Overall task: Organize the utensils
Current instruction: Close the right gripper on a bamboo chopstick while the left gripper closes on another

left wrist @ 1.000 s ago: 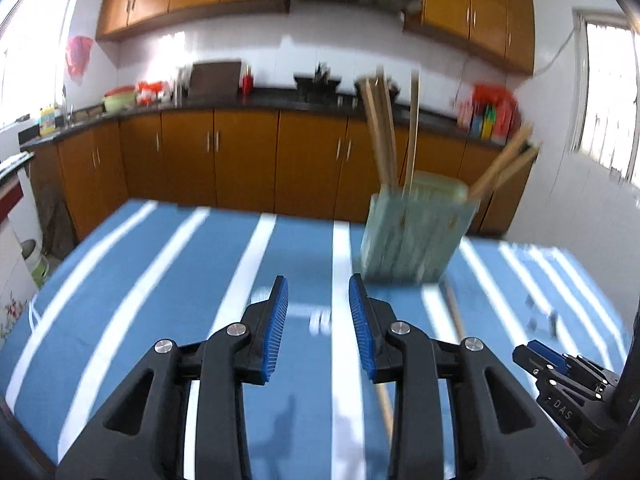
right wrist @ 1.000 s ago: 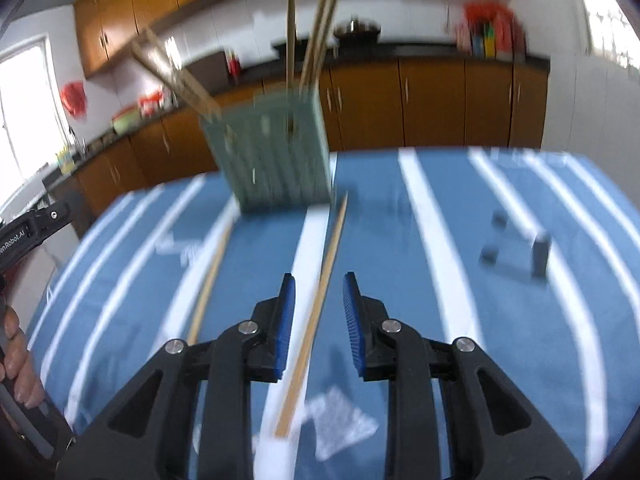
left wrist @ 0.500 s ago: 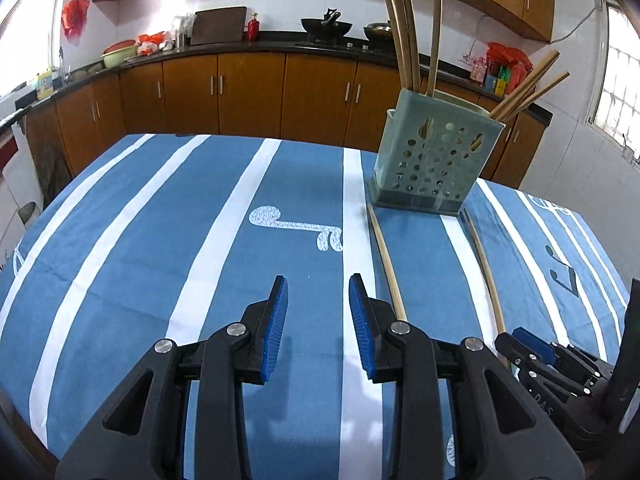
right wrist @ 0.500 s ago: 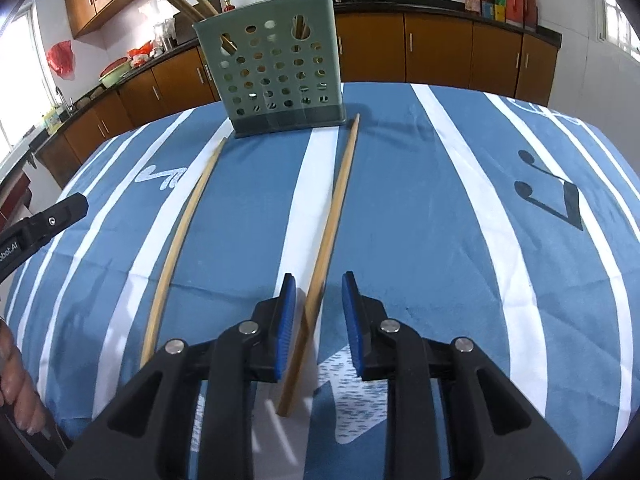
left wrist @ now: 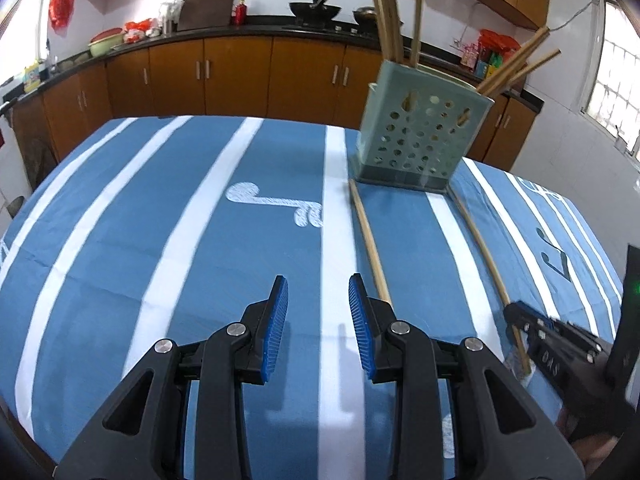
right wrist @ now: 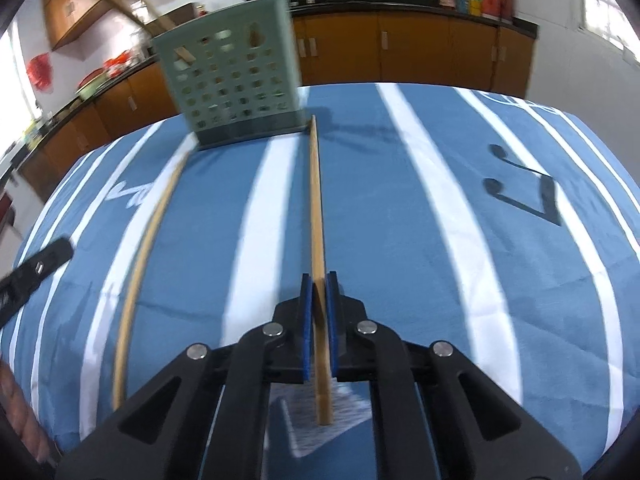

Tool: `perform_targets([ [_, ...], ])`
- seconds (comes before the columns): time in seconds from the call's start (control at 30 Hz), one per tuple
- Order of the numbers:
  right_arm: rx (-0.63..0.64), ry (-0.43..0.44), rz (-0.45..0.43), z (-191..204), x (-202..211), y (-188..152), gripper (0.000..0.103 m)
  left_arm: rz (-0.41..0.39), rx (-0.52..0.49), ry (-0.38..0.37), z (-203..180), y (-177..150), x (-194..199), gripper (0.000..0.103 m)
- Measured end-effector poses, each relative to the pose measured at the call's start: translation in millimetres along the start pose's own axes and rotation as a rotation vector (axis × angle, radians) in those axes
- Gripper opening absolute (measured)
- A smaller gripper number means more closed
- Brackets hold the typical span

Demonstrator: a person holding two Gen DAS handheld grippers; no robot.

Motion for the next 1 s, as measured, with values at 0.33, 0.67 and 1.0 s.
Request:
perform_targets([
  [0.33, -0.151, -0.13, -0.007, -62, 1, 10, 0.008, 0.086, -0.043, -0.097, -34, -21, -9, 0.032],
  [0.67, -0.128, -0.128, -0.012, -60, 0, 10, 0.008, 0.133, -0.092, -0.059, -48, -39, -18, 0.026],
  [1.0, -0.051, -0.074, 0.0, -46, -5, 12, 0.008, 0.136, -0.091, 0.021, -22, -21, -37, 0.007],
])
Point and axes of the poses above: each gripper's, at about its wrist camera, not at the fingertips, and x roughly against the way its jaws point, z to its left, y to its top, the point moved 5 cm from there along -x, roughly the way its jaws point, and after that the axes turned 10 degrees about -z, right-handed, at the moved point
